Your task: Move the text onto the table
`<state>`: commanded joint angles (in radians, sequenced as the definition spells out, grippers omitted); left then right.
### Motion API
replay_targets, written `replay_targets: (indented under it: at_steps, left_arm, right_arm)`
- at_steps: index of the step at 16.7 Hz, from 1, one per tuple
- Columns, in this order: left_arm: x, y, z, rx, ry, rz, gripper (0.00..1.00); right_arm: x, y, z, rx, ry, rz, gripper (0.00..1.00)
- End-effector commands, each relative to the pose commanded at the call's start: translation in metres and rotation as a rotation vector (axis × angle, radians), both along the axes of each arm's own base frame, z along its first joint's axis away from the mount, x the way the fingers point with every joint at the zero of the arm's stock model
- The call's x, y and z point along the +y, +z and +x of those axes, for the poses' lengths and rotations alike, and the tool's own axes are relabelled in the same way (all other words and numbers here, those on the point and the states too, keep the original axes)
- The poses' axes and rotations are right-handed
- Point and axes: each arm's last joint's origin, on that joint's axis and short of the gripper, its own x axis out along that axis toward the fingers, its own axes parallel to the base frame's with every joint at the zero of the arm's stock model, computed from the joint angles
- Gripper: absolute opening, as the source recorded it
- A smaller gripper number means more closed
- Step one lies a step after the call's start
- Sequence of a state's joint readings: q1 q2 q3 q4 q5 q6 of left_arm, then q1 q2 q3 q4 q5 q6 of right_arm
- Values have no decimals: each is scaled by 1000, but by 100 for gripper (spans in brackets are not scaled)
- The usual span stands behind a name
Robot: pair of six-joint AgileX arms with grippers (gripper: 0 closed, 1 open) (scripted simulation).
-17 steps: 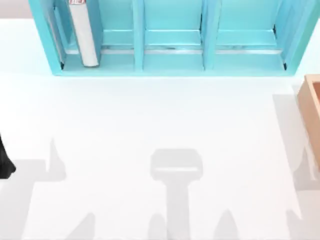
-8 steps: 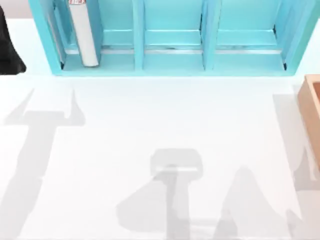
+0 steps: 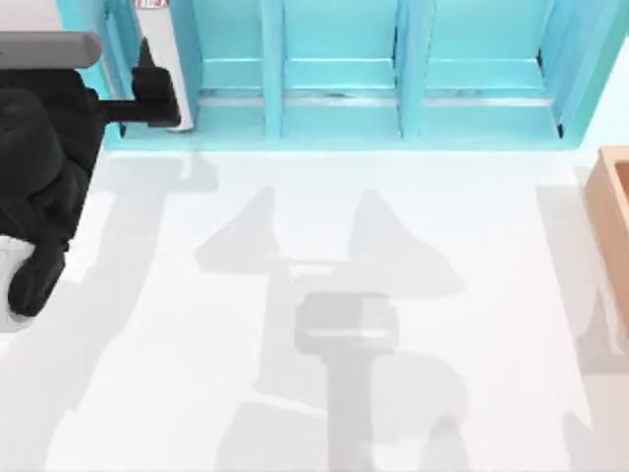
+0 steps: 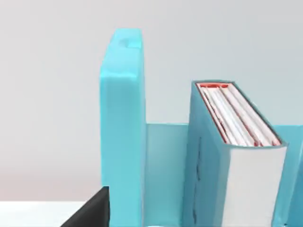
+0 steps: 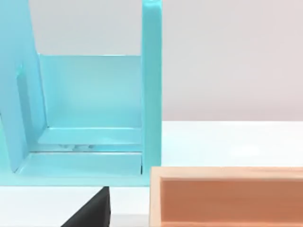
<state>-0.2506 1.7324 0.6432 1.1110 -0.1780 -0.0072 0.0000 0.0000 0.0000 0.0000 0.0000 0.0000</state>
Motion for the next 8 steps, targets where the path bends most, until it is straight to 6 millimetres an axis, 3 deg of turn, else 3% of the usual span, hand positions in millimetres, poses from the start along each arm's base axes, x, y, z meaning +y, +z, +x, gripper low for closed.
replay_targets:
  at_steps: [4, 8]
  left_arm:
    - [-22, -60, 22, 85, 4, 27, 100]
    - [-31, -85, 27, 112, 6, 38, 100]
  right_arm:
    - [0, 0, 0, 0, 0, 0, 100]
    - [0, 0, 0, 0, 0, 0, 100]
